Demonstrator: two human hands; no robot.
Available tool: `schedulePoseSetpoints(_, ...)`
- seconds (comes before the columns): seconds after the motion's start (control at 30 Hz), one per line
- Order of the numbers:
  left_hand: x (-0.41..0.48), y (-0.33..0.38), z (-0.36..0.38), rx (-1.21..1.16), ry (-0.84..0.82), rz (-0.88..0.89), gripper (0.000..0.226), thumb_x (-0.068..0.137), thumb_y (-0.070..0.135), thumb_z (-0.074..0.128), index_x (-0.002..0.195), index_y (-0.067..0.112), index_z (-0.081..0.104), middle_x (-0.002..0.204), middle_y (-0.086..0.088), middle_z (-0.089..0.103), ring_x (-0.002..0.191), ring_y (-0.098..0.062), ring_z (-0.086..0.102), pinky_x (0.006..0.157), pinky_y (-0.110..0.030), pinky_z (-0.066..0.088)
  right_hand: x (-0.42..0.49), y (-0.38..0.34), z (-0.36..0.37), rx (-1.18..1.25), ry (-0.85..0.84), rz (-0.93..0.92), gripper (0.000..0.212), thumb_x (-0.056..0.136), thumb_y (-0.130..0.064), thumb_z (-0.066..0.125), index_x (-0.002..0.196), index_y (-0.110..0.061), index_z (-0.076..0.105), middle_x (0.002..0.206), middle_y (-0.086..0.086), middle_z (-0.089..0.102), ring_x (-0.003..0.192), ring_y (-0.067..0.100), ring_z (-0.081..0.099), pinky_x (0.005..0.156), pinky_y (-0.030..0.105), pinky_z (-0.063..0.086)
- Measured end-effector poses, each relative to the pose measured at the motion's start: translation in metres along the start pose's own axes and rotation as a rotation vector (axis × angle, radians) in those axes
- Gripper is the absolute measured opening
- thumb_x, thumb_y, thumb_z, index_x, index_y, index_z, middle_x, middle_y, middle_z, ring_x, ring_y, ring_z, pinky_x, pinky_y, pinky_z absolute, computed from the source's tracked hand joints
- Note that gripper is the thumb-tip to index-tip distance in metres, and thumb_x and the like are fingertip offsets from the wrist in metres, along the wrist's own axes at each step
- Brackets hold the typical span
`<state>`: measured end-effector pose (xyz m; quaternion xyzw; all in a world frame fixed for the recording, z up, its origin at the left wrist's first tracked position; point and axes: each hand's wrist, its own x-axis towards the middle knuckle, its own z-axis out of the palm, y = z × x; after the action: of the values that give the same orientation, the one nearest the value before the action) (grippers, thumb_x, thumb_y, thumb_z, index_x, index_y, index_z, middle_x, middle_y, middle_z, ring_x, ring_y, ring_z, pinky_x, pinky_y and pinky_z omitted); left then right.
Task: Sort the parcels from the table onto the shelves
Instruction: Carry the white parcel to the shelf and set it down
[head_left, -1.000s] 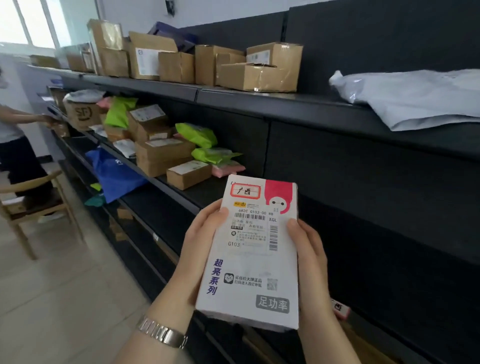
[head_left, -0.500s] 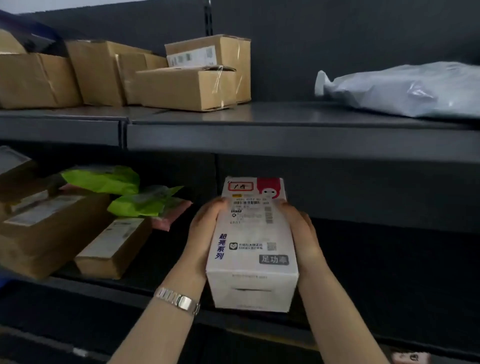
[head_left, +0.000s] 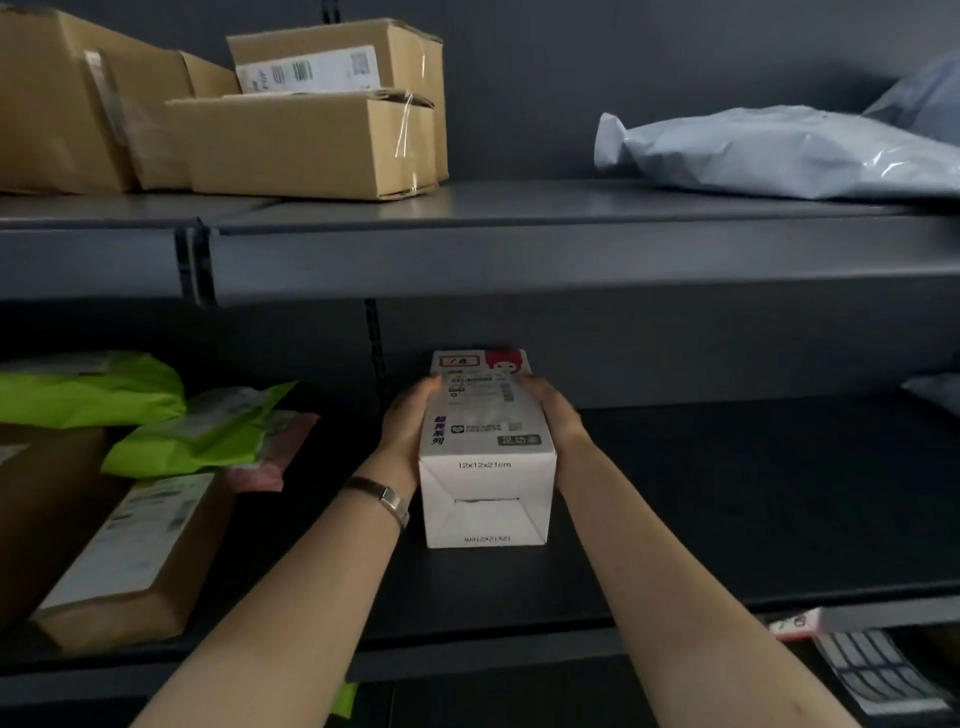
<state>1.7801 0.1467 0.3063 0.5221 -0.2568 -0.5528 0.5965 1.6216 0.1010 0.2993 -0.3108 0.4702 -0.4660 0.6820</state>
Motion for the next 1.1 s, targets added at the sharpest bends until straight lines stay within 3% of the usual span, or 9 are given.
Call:
schedulePoseSetpoints(0.1, 0.004, 0.000, 0.002, -0.009, 0.007, 0.004, 0.049, 0.093, 0.036, 0.066, 0.131, 0.006, 0.067, 0.110, -0.018, 0.071, 0.082, -0.027, 0.070, 0.067, -0.033, 0.057, 0.004, -0.003, 0.000, -0.035, 0.007, -0.008, 0.074, 0.083, -0.039, 0.080, 0.147, -0.015, 0.051, 0.125, 0.022, 0.071, 0.111, 0.042, 0.071, 0.101, 0.056, 0.055)
schedulePoseSetpoints(0.23, 0.006, 0.001, 0.005, -0.054, 0.064, -0.003, 0.044, 0.090, 0.033, 0.072, 0.126, 0.007, 0.070, 0.092, -0.010, 0.073, 0.074, -0.024, 0.071, 0.055, -0.027, 0.055, 0.006, -0.007, -0.001, -0.072, -0.009, -0.024, 0.062, 0.085, -0.040, 0.078, 0.138, -0.013, 0.060, 0.124, 0.022, 0.073, 0.114, 0.042, 0.071, 0.101, 0.056, 0.055)
schedulePoseSetpoints(0.33, 0.004, 0.005, 0.006, 0.000, 0.098, 0.027, 0.040, 0.091, 0.026, 0.072, 0.125, 0.005, 0.068, 0.096, -0.011, 0.073, 0.071, -0.022, 0.069, 0.047, -0.022, 0.055, 0.002, -0.008, 0.000, -0.111, 0.027, -0.043, 0.060, 0.087, -0.042, 0.076, 0.137, -0.012, 0.061, 0.122, 0.021, 0.073, 0.112, 0.040, 0.071, 0.100, 0.054, 0.056)
schedulePoseSetpoints(0.37, 0.005, 0.006, 0.007, 0.008, 0.120, 0.067, 0.037, 0.093, 0.022, 0.070, 0.126, 0.005, 0.067, 0.106, -0.014, 0.074, 0.076, -0.024, 0.071, 0.052, -0.024, 0.058, 0.000, -0.008, 0.001, -0.123, 0.063, -0.074, 0.062, 0.089, -0.043, 0.074, 0.140, -0.011, 0.058, 0.120, 0.020, 0.073, 0.110, 0.039, 0.072, 0.099, 0.051, 0.057)
schedulePoseSetpoints(0.43, 0.007, 0.010, 0.007, -0.005, 0.214, 0.175, 0.035, 0.097, 0.014, 0.064, 0.131, 0.007, 0.065, 0.130, -0.017, 0.068, 0.106, -0.031, 0.071, 0.086, -0.036, 0.060, -0.004, -0.010, -0.001, -0.164, 0.164, -0.163, 0.064, 0.095, -0.045, 0.065, 0.149, -0.014, 0.047, 0.127, 0.016, 0.069, 0.115, 0.035, 0.067, 0.101, 0.049, 0.053)
schedulePoseSetpoints(0.5, 0.003, 0.020, 0.004, -0.040, 0.253, 0.250, 0.037, 0.100, 0.012, 0.057, 0.137, 0.012, 0.062, 0.143, -0.011, 0.063, 0.130, -0.028, 0.060, 0.109, -0.039, 0.045, -0.009, -0.018, -0.007, -0.189, 0.216, -0.220, 0.063, 0.101, -0.047, 0.054, 0.156, -0.019, 0.039, 0.149, 0.014, 0.055, 0.135, 0.035, 0.053, 0.114, 0.052, 0.041)
schedulePoseSetpoints(0.73, -0.053, 0.035, -0.013, -0.044, 0.109, 0.537, 0.056, 0.095, 0.037, 0.038, 0.149, 0.028, 0.048, 0.149, 0.004, 0.055, 0.128, -0.010, 0.053, 0.106, -0.029, 0.032, -0.069, -0.023, -0.027, -0.272, 0.190, -0.485, 0.052, 0.106, -0.045, 0.039, 0.155, -0.026, 0.042, 0.161, 0.002, 0.044, 0.148, 0.025, 0.040, 0.119, 0.042, 0.030)
schedulePoseSetpoints(0.9, -0.129, 0.010, -0.027, 0.000, 0.076, 0.722, 0.040, 0.095, 0.043, 0.033, 0.126, 0.049, 0.058, 0.132, 0.027, 0.062, 0.124, 0.011, 0.056, 0.103, -0.018, 0.036, -0.147, 0.003, -0.032, -0.277, 0.105, -0.761, 0.035, 0.108, -0.043, 0.032, 0.134, -0.044, 0.054, 0.144, -0.012, 0.056, 0.133, 0.007, 0.053, 0.115, 0.034, 0.036)
schedulePoseSetpoints(1.1, -0.218, -0.028, -0.037, 0.031, 0.120, 0.803, 0.040, 0.096, 0.050, 0.030, 0.123, 0.055, 0.058, 0.136, 0.031, 0.060, 0.133, 0.008, 0.053, 0.113, -0.022, 0.033, -0.230, 0.026, -0.061, -0.212, 0.107, -0.921, 0.032, 0.112, -0.030, 0.032, 0.123, -0.051, 0.054, 0.135, -0.020, 0.060, 0.129, 0.000, 0.056, 0.108, 0.024, 0.041)
